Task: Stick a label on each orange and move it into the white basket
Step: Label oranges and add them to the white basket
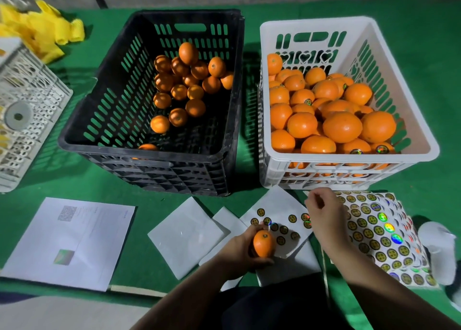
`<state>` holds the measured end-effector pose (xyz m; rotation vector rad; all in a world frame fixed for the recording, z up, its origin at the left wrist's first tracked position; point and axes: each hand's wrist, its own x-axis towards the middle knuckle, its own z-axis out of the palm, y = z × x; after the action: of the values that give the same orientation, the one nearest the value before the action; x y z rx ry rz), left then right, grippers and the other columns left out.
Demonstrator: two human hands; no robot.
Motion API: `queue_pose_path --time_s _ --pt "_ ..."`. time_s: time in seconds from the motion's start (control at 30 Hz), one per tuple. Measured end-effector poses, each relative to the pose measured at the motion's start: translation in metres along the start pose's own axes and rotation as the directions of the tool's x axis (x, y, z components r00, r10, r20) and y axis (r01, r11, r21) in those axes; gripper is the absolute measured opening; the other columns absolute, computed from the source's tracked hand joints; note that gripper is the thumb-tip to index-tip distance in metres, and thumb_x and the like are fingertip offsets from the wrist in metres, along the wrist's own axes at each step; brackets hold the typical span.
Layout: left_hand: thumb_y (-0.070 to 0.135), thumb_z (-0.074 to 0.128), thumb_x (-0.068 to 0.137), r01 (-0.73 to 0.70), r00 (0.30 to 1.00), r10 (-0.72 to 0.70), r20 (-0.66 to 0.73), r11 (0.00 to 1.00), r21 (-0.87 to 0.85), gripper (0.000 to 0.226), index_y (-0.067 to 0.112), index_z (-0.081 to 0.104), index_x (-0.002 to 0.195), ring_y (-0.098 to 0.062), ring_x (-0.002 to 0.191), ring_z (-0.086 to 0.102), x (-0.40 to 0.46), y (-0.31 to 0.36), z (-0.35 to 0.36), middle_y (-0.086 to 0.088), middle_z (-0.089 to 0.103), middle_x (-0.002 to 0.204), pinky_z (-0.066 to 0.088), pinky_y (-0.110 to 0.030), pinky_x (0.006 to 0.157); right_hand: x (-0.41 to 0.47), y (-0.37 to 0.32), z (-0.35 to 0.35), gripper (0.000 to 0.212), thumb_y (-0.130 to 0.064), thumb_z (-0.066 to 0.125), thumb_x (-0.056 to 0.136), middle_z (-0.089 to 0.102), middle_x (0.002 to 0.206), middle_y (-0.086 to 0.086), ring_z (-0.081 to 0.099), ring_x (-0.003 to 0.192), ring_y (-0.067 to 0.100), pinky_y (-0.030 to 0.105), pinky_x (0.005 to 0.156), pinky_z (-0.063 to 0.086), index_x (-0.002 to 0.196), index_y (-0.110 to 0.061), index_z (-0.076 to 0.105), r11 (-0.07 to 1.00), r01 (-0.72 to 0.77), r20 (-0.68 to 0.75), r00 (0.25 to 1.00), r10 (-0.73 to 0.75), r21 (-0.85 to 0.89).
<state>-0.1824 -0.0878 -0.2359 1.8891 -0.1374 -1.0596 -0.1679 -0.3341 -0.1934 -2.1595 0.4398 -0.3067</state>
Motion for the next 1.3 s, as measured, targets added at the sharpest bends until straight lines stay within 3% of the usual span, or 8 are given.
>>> queue_pose_path --time_s 0.17,0.3,0.63,0.9,1.0,1.07,1.13,1.3 --pt "0.046 0.09 0.075 -0.025 1.0 0.025 -0.006 0.999 -0.04 0.081 0.058 0.041 0.138 -0.02 0.11 0.065 0.0 0.002 0.001 0.004 0.055 0.132 0.066 -0.037 0.076 -0.04 -0.026 0.001 0.018 -0.009 0.068 0.092 0.068 0.101 -0.007 0.068 0.089 0.004 0.018 0.079 0.058 0.109 -0.008 0.071 0.928 0.367 0.342 0.866 -0.365 0.062" --pt "0.047 0.094 0.07 -0.076 0.997 0.072 -0.031 0.985 -0.158 0.076 0.052 0.049 0.132 -0.021 0.111 0.069 -0.003 0.007 0.001 0.003 0.065 0.126 0.065 -0.045 0.083 -0.063 -0.028 0.004 0.021 -0.002 0.081 0.083 0.07 0.102 0.002 0.069 0.09 0.013 0.025 0.079 0.059 0.103 -0.006 0.076 0.812 0.583 0.432 0.736 -0.521 -0.015" --pt "0.06 0.095 0.059 -0.138 0.983 0.094 -0.157 0.944 -0.301 0.083 0.034 0.059 0.13 -0.017 0.113 0.07 -0.011 0.009 -0.006 0.003 0.07 0.124 0.058 -0.04 0.099 -0.074 -0.02 0.008 0.016 -0.01 0.075 0.088 0.07 0.103 0.001 0.07 0.094 0.017 0.025 0.078 0.059 0.104 -0.008 0.078 0.824 0.567 0.337 0.778 -0.53 -0.013" --pt "0.051 0.088 0.075 -0.151 0.973 0.031 -0.227 0.832 -0.534 0.072 0.022 0.056 0.133 -0.031 0.107 0.072 -0.025 0.039 -0.005 -0.013 0.068 0.123 0.062 -0.041 0.084 -0.074 -0.022 0.011 0.023 -0.023 0.067 0.096 0.062 0.109 -0.002 0.063 0.099 0.013 0.026 0.081 0.056 0.115 -0.013 0.076 0.852 0.523 0.346 0.799 -0.492 0.003" --pt "0.067 0.067 0.088 -0.122 0.986 0.022 -0.167 0.777 -0.617 0.069 0.016 0.056 0.133 -0.032 0.099 0.071 -0.034 0.054 -0.005 -0.017 0.069 0.118 0.059 -0.044 0.087 -0.071 -0.031 0.01 0.028 -0.038 0.066 0.096 0.061 0.103 -0.002 0.063 0.09 0.01 0.026 0.074 0.055 0.108 -0.015 0.075 0.921 0.368 0.343 0.855 -0.388 0.125" --pt "0.076 0.041 0.096 -0.085 0.996 0.039 -0.086 0.763 -0.641 0.077 0.01 0.058 0.132 -0.029 0.097 0.067 -0.039 0.062 -0.002 -0.018 0.069 0.116 0.056 -0.042 0.084 -0.071 -0.045 0.01 0.03 -0.049 0.074 0.089 0.06 0.098 -0.001 0.064 0.083 0.013 0.032 0.071 0.058 0.107 -0.026 0.064 0.965 0.039 0.373 0.918 -0.137 0.259" --pt "0.076 0.028 0.098 -0.063 0.998 0.047 -0.043 0.738 -0.672 0.084 0.007 0.059 0.135 -0.029 0.098 0.064 -0.042 0.067 0.001 -0.019 0.07 0.124 0.054 -0.036 0.078 -0.071 -0.057 0.009 0.047 -0.061 0.074 0.082 0.057 0.109 0.003 0.065 0.094 0.014 0.037 0.076 0.061 0.118 -0.038 0.054 0.919 -0.253 0.505 0.86 0.072 0.301" --pt "0.075 0.04 0.094 -0.157 0.986 0.085 -0.142 0.756 -0.636 0.076 0.012 0.051 0.136 -0.031 0.09 0.065 -0.05 0.085 0.002 -0.032 0.064 0.123 0.051 -0.033 0.071 -0.064 -0.072 0.005 0.044 -0.054 0.072 0.09 0.055 0.14 0.0 0.063 0.123 0.023 0.042 0.095 0.06 0.133 -0.047 0.061 0.756 -0.506 0.655 0.743 0.136 0.416"
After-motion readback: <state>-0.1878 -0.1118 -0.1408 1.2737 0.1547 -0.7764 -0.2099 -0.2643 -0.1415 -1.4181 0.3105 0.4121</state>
